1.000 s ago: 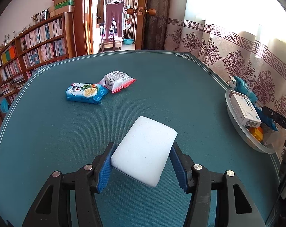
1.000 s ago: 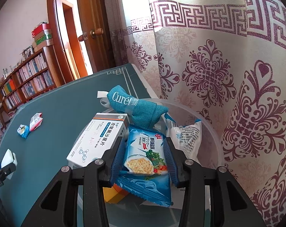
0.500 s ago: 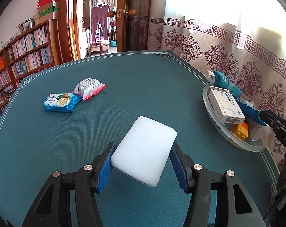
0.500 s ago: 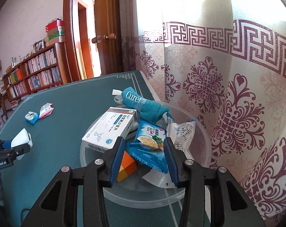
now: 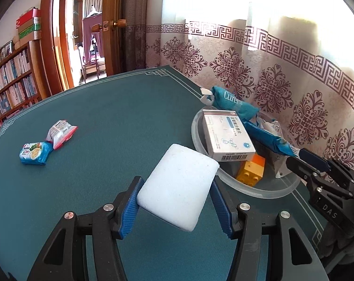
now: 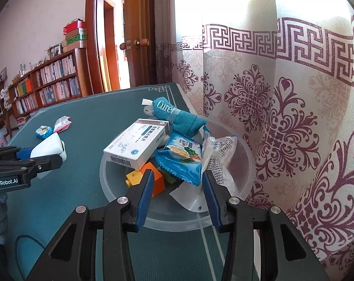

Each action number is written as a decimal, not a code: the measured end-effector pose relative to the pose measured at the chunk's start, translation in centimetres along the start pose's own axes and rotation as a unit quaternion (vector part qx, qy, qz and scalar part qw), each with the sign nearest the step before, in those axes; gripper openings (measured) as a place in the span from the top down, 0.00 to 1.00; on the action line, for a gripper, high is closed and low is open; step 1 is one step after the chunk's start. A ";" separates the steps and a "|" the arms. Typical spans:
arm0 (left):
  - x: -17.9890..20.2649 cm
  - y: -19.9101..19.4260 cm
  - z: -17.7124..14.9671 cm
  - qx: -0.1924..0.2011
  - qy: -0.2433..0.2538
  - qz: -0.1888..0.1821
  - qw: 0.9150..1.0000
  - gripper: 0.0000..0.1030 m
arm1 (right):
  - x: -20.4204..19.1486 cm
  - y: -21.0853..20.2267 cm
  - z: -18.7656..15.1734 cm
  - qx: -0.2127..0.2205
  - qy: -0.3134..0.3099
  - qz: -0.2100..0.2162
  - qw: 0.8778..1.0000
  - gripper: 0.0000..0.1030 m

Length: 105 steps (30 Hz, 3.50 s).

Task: Organize objects
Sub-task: 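Withdraw the right tool from the bowl while the left tool carries the eraser toward it, then lower the white eraser into the bowl and open the left tool, then withdraw both open tools from the bowl toward the remaining snack packs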

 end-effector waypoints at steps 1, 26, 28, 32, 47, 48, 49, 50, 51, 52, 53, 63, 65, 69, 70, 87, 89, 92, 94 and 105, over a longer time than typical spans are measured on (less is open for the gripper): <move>0.7 0.1 0.2 0.001 0.006 -0.004 1.000 0.41 | 0.0 0.0 -0.1 0.000 0.001 0.002 1.000 0.57; 8.2 4.7 3.9 -0.011 0.031 -0.084 0.996 0.15 | 0.3 0.0 -0.3 0.006 0.026 0.036 0.999 0.57; 7.2 4.7 4.0 -0.011 0.020 -0.078 0.997 0.15 | 0.2 -0.1 -0.4 0.006 0.025 0.036 0.999 0.57; 5.3 3.9 4.3 -0.006 -0.011 -0.075 0.997 0.14 | 0.1 -0.2 -0.3 0.008 0.025 0.033 0.999 0.57; 2.5 2.7 3.1 -0.003 -0.034 -0.054 0.998 0.07 | -1.5 -0.3 -0.1 0.010 0.002 0.056 0.998 0.57; 2.3 2.7 3.0 -0.003 -0.036 -0.053 0.998 0.07 | -1.6 -0.4 -0.1 0.010 0.001 0.056 0.998 0.57; 2.1 2.6 3.0 -0.004 -0.038 -0.052 0.998 0.07 | -1.7 -0.5 -0.1 0.012 0.000 0.056 0.998 0.57; 1.8 2.5 2.9 -0.004 -0.041 -0.051 0.998 0.07 | -1.6 -0.7 0.0 0.015 0.000 0.053 0.998 0.57; 1.5 2.4 2.9 -0.004 -0.044 -0.050 0.998 0.07 | -1.5 -0.9 0.1 0.019 0.001 0.049 0.999 0.57; 1.3 2.3 2.9 -0.003 -0.047 -0.049 0.998 0.07 | -1.3 -1.3 0.3 0.025 0.004 0.044 0.999 0.57; 1.0 2.2 2.9 -0.004 -0.051 -0.048 0.998 0.07 | -1.0 -1.6 0.5 0.031 0.009 0.039 0.999 0.57; -0.7 1.4 2.2 -0.004 -0.063 -0.039 0.997 0.06 | 0.9 0.8 1.2 0.014 0.046 0.061 0.997 0.54; -1.3 1.1 2.2 -0.001 -0.067 -0.037 0.997 0.06 | 0.6 1.6 1.1 0.006 0.046 0.077 0.996 0.54; -2.4 0.8 2.3 0.002 -0.079 -0.030 0.996 0.06 | -0.3 2.8 0.8 -0.013 0.042 0.101 0.994 0.54; -2.7 0.8 2.3 0.002 -0.082 -0.029 0.996 0.06 | -0.4 3.1 0.7 -0.018 0.043 0.103 0.994 0.54; -8.2 0.6 1.5 0.001 -0.115 0.014 0.993 0.06 | -2.0 -0.1 2.3 0.021 0.015 0.058 0.998 0.54; -9.1 0.6 1.4 0.002 -0.122 0.022 0.992 0.06 | -2.7 -0.6 2.8 0.029 0.006 0.053 0.998 0.53; -10.7 0.5 1.5 0.003 -0.136 0.035 0.990 0.05 | -3.5 -1.2 3.3 0.042 0.001 0.054 0.998 0.45; -12.0 0.3 1.6 0.005 -0.149 0.043 0.988 0.04 | -4.2 -1.3 3.6 0.046 -0.002 0.058 0.997 0.44; -19.7 -0.1 2.3 0.014 -0.212 0.105 0.972 0.04 | -9.5 -0.3 4.7 0.047 -0.038 0.097 0.993 0.44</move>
Point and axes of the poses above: each gripper's, at about its wrist camera, not at the fingertips, and y roughly the way its jaws point, x to its right, z to its top, the point moved 4 cm from there along y, roughly the way its jaws point, and after that the axes turned 15 degrees about -y, right-handed, at the moved point
